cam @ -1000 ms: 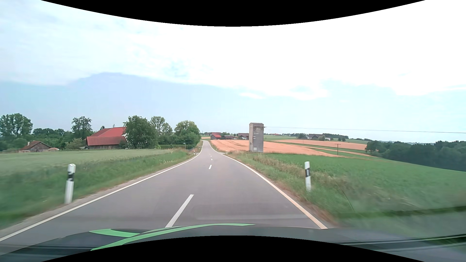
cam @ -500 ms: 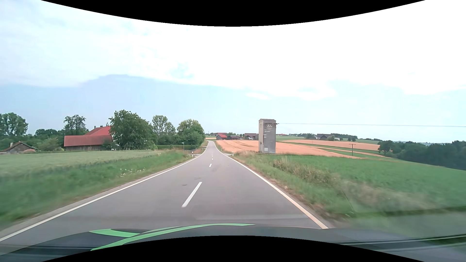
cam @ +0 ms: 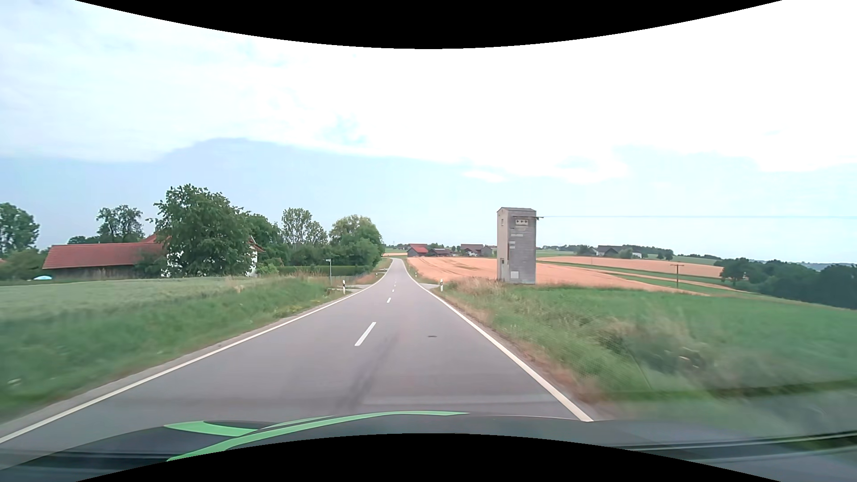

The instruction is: Follow the waypoints while adhering to traffic rules and regulations

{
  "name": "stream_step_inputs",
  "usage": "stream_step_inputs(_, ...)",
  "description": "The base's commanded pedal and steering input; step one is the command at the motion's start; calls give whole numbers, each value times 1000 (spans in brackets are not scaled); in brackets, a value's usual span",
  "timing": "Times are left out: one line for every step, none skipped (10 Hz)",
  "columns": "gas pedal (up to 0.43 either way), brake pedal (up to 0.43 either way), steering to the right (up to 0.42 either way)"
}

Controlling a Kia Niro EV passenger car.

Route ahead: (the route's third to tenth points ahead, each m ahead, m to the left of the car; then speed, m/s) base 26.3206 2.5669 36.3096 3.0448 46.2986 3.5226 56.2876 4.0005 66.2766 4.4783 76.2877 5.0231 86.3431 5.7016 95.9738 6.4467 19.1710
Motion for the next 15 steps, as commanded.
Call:
stream_step_inputs(28,0,-18)
stream_step_inputs(28,0,-18)
stream_step_inputs(28,0,-17)
stream_step_inputs(28,0,-16)
stream_step_inputs(28,0,-17)
stream_step_inputs(28,0,-17)
stream_step_inputs(39,0,-17)
stream_step_inputs(39,0,-15)
stream_step_inputs(39,0,-11)
stream_step_inputs(39,0,-10)
stream_step_inputs(39,0,-8)
stream_step_inputs(39,0,-6)
stream_step_inputs(39,0,-5)
stream_step_inputs(47,0,-4)
stream_step_inputs(47,0,-3)
